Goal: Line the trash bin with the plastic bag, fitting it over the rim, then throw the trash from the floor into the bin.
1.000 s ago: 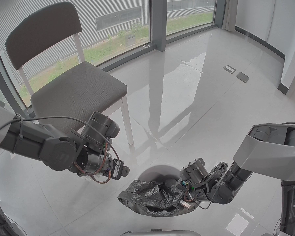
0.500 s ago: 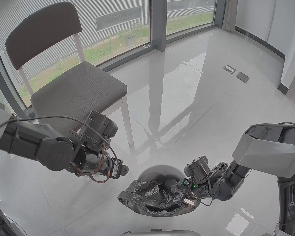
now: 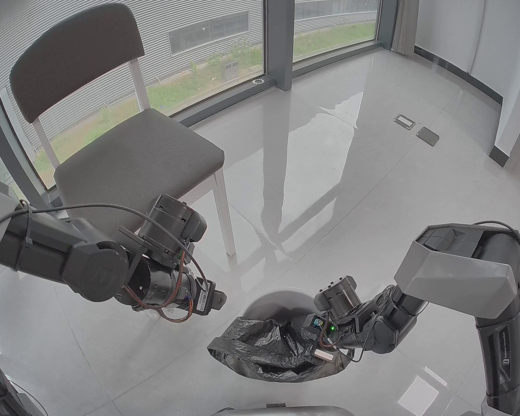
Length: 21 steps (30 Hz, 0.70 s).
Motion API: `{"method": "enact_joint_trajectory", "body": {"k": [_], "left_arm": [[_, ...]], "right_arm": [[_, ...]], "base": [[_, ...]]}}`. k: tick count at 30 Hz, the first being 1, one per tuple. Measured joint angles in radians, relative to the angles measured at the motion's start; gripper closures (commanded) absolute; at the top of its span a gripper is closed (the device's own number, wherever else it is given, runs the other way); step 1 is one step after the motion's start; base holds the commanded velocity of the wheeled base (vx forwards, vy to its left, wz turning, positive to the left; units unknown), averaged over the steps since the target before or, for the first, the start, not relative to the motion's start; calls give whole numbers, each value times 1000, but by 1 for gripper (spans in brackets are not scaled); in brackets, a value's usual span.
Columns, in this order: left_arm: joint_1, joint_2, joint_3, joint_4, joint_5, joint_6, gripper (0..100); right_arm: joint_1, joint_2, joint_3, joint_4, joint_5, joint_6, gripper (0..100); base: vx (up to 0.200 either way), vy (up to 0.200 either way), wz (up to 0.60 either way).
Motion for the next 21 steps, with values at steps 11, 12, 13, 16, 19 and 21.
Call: {"method": "enact_joint_trajectory", "body": {"k": [11, 12, 13, 16, 19, 21], "left_arm": [[0, 0, 1, 0, 3, -3, 0], [0, 0, 1, 0, 3, -3, 0], [0, 0, 1, 0, 3, -3, 0], [0, 0, 1, 0, 3, -3, 0], [0, 0, -1, 0, 3, -3, 0], [0, -1, -1, 0, 3, -4, 0]], "right_arm": [[4, 16, -4, -1, 10, -6, 0], [4, 16, -4, -1, 10, -10, 0], [4, 16, -3, -2, 10, -17, 0], [3, 15, 1, -1, 11, -33, 0], [0, 14, 7, -1, 10, -46, 0], [0, 14, 14, -1, 10, -47, 0]], "base": [[0, 0, 0], [0, 0, 0], [0, 0, 0], [0, 0, 0], [0, 0, 0], [0, 0, 0]]}}
